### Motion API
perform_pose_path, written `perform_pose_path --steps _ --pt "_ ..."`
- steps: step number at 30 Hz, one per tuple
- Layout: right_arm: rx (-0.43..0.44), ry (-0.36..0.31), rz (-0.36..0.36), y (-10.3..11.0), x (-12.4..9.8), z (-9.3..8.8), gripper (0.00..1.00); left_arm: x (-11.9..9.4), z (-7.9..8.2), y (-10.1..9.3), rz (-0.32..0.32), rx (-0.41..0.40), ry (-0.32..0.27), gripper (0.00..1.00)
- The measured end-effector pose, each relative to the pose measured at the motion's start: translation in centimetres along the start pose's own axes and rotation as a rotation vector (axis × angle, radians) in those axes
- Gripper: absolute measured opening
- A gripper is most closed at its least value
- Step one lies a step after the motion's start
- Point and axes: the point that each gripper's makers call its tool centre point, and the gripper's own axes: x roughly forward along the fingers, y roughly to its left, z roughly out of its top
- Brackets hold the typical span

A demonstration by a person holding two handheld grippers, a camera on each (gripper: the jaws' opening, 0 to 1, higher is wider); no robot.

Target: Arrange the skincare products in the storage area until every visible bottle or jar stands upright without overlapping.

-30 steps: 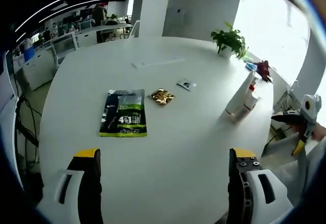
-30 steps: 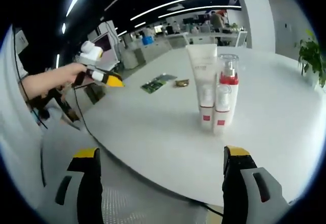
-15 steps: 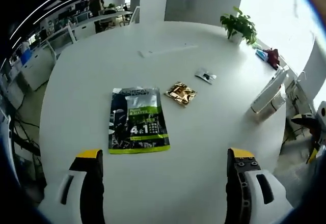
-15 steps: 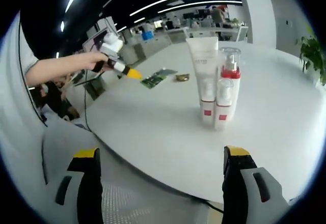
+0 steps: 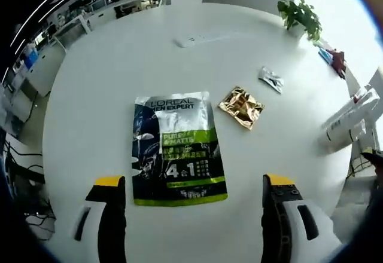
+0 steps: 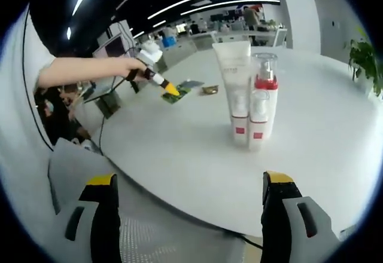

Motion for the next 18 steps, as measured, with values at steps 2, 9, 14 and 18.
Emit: perform_pose_path --steps 2,9,14,18 --pt "0.005 0.001 0.000 0.0 0.0 0.0 1.00 1.1 0.1 0.7 0.026 0.017 0.035 0.88" --pt "0.021 -0.004 -0.005 -0.2 0.0 0.0 1.00 2.7 1.4 2.2 0.057 -0.026 0.042 0.81" --pt "0.024 -0.002 -0.005 -0.2 0.0 0.0 0.99 3.0 0.2 1.3 0.062 -0.014 0.086 0.76" --pt "0.031 -0.008 -0.010 -0.3 0.0 0.1 0.99 3.1 0.0 1.6 0.075 -0.015 0.101 0.72"
